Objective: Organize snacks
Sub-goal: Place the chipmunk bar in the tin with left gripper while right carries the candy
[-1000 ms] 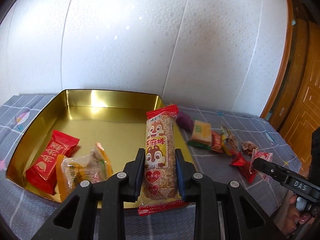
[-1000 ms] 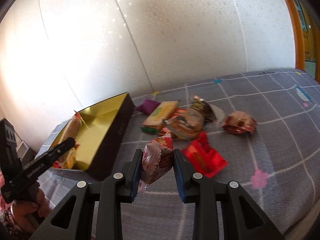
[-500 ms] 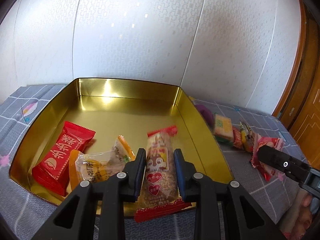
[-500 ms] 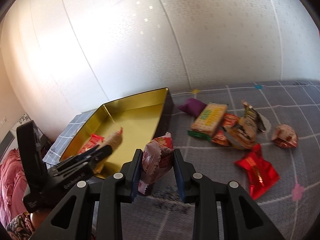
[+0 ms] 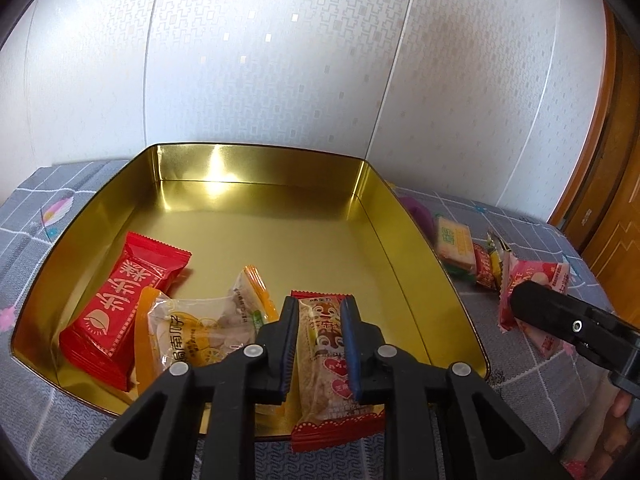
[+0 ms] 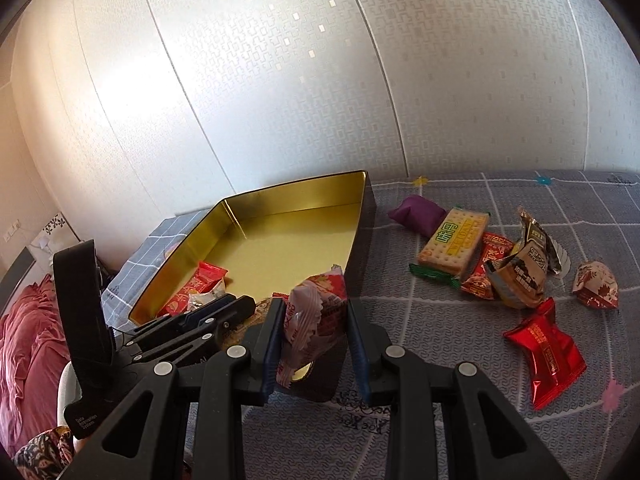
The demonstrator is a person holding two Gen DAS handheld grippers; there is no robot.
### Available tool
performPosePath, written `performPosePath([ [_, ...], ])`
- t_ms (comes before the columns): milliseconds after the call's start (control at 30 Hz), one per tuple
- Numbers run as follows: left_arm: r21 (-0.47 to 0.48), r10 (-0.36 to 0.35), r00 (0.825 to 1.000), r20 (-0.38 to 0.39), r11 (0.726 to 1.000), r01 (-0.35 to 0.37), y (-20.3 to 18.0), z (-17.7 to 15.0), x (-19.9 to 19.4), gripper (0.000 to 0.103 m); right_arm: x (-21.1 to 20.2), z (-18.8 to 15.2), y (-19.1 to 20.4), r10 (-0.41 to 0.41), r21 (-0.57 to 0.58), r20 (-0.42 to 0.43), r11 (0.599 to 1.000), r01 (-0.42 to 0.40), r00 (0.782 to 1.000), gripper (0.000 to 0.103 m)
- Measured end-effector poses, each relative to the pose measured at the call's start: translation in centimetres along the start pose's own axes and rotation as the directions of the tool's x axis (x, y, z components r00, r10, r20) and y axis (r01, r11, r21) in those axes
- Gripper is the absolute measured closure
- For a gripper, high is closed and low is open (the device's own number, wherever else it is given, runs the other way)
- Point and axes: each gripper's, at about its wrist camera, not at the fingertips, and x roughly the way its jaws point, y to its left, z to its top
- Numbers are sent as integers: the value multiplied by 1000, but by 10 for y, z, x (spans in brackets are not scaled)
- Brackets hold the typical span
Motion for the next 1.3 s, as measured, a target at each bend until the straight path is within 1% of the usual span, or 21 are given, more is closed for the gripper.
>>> performPosePath([
  [67,19,16,1000,-3,1000,-16,-3,0,3,78,2,-1,0,1,1,-4,1000,-1,1000,72],
  [167,60,57,998,-13,997,-56,-8,3,14,78,5,-1,0,-2,-1,-5,1000,2,1000,72],
  [233,50,53,998,-21,997,-52,-4,3,18,78,7,-1,1,-4,-1,-9,1000,4,1000,72],
  [300,-2,6,1000,-5,1000,-6,5,5,11,76,6,-1,1,-4,-3,-8,1000,4,1000,72],
  [333,-14,-2,1000,7,1000,2,7,6,6,71,6,-1,1,-8,-6,-6,1000,8,1000,72],
  [400,-18,-11,1000,30,1000,11,11,9,-7,54,5,0,1,-8,-5,-2,1000,8,1000,72],
  [433,-18,-16,999,34,1000,17,13,11,-12,39,4,0,1,-4,-1,-1,1000,4,1000,72],
  [467,-20,-27,999,32,999,28,15,12,-17,35,3,0,1,1,2,-1,1000,-1,1000,72],
  [533,-21,-52,999,8,998,52,18,12,-25,35,1,1,1,1,1,2,1000,-1,1000,72],
  [600,-7,-41,999,-17,999,40,20,8,-29,43,-1,1,0,5,1,6,1000,-5,1000,72],
  [667,4,-35,997,-63,999,35,23,2,-30,57,-1,2,0,6,3,8,1000,-6,1000,72],
  [700,-3,-50,997,-64,999,50,25,-2,-32,60,-1,2,0,8,5,7,1000,-8,1000,72],
  [767,-10,-72,995,-66,997,71,25,-1,-35,76,1,1,1,10,5,2,1000,-10,1000,72],
  [833,29,-58,996,-62,998,60,19,-2,-36,79,2,1,2,8,-1,0,1000,-8,1000,72],
  [900,56,-44,998,-55,997,47,13,-2,-32,79,4,1,4,8,-11,-3,1000,-8,1000,72],
  [1033,67,-6,999,-51,998,9,11,3,-14,80,9,1,8,8,-18,-12,1000,-8,1000,72],
  [1100,34,-33,997,-64,999,35,15,7,-8,80,11,1,11,8,-20,-20,1000,-9,1000,72],
  [1200,-7,-64,995,-72,998,63,24,11,-23,79,10,0,15,17,-33,-18,999,-18,1000,72],
  [1233,-14,-76,993,-87,997,75,26,13,-27,74,9,1,15,19,-38,-17,999,-19,1000,72],
  [1267,-23,-90,991,-104,996,88,28,14,-30,62,9,1,15,21,-42,-15,999,-21,1000,72],
  [1300,-28,-91,988,-128,996,88,29,14,-34,57,9,1,16,22,-42,-14,999,-23,1000,72],
])
